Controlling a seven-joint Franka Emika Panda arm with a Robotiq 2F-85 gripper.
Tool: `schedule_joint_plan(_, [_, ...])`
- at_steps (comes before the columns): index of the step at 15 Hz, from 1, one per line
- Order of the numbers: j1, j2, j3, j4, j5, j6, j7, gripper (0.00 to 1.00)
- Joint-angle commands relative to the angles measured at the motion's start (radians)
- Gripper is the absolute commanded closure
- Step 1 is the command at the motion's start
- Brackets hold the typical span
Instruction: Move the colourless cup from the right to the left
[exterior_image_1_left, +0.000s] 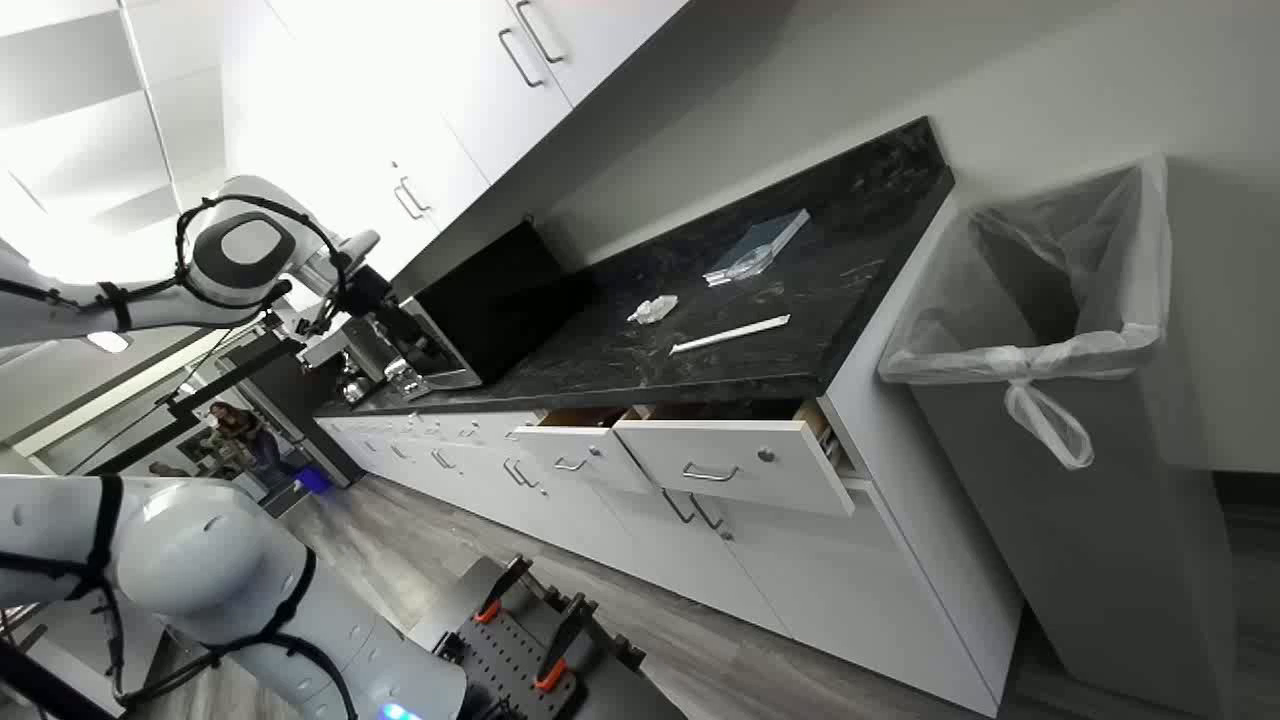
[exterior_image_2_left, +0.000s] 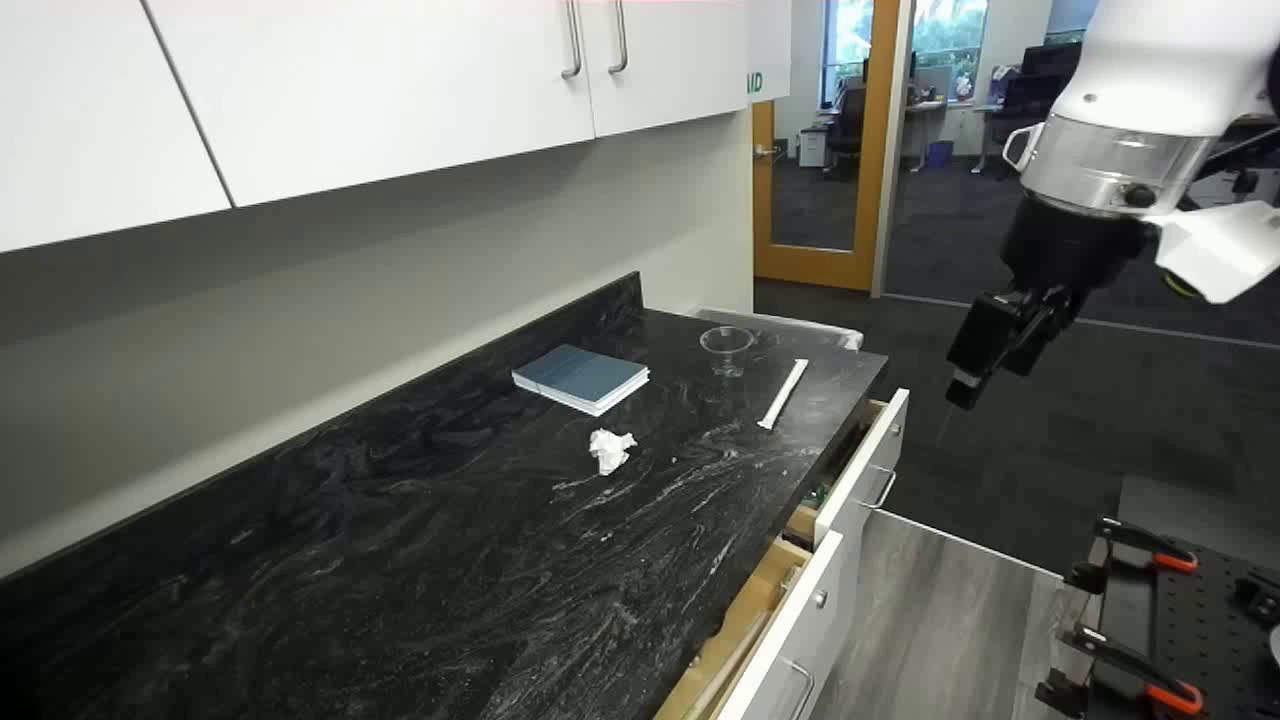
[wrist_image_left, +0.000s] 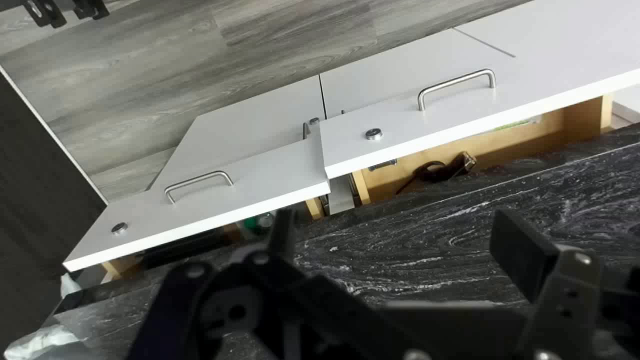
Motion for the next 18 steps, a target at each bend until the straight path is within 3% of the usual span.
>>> schedule_joint_plan(1, [0.015,0.004,-0.014,0.001,-0.013,-0.001,0.009,0.00])
schedule_joint_plan(10, [0.015,0.004,-0.014,0.001,-0.013,-0.001,0.009,0.00])
schedule_joint_plan(14, [-0.060,0.017,-0.056,0.037,-0.081,0.017,0.008,0.00])
schedule_joint_plan(18, [-0.197,0.087,-0.130,0.110,-0.187,0.094,0.023,0.00])
